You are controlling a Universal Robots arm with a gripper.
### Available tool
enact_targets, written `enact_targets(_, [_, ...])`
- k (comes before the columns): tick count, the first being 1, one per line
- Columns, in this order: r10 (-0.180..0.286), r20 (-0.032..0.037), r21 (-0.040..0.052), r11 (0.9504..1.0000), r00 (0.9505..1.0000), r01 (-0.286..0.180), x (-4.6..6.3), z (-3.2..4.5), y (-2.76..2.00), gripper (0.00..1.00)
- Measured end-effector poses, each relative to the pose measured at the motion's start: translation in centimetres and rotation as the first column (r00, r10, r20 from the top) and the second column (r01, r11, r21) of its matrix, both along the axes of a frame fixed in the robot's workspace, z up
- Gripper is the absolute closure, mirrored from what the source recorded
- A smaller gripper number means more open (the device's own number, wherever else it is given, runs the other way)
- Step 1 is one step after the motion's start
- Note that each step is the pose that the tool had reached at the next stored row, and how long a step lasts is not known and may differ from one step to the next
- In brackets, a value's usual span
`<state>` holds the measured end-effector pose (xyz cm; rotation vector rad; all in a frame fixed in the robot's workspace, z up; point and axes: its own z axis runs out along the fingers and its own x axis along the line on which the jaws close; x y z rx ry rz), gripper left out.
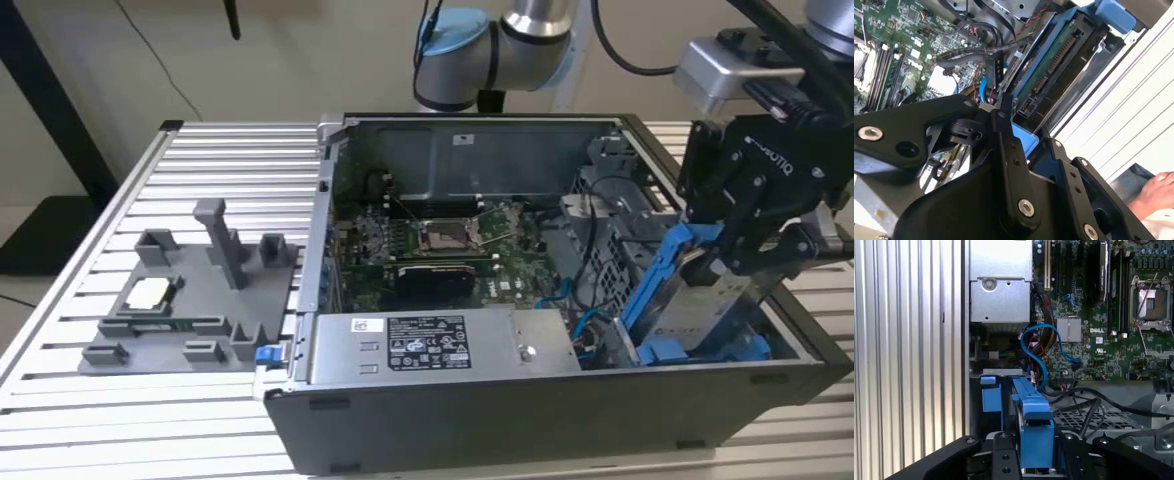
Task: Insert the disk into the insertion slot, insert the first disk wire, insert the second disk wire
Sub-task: 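Insert the disk into the insertion slot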
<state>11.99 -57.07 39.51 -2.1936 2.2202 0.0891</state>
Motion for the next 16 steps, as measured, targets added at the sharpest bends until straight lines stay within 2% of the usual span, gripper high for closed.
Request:
enact_targets(2, [0.0, 0.0, -0.001, 1.0, 1.0, 0.0, 0.0, 0.16, -0.01, 0.65])
enact_targets(3, [0.0, 0.0, -0.001, 1.0, 1.0, 0.0, 0.0, 0.38, -0.02, 0.58])
enact_targets(9, [0.0, 0.0, -0.0011, 1.0, 1.0, 0.0, 0.0, 2.76, -0.01, 0.58])
enact_targets(13, [0.0, 0.0, -0.0007, 1.0, 1.0, 0.0, 0.3, 2.86, 0.15, 0.58])
enact_targets(16, [0.002, 0.0009, 0.003, 1.0, 1.0, -0.002, 0.6, 2.74, 0.32, 0.58])
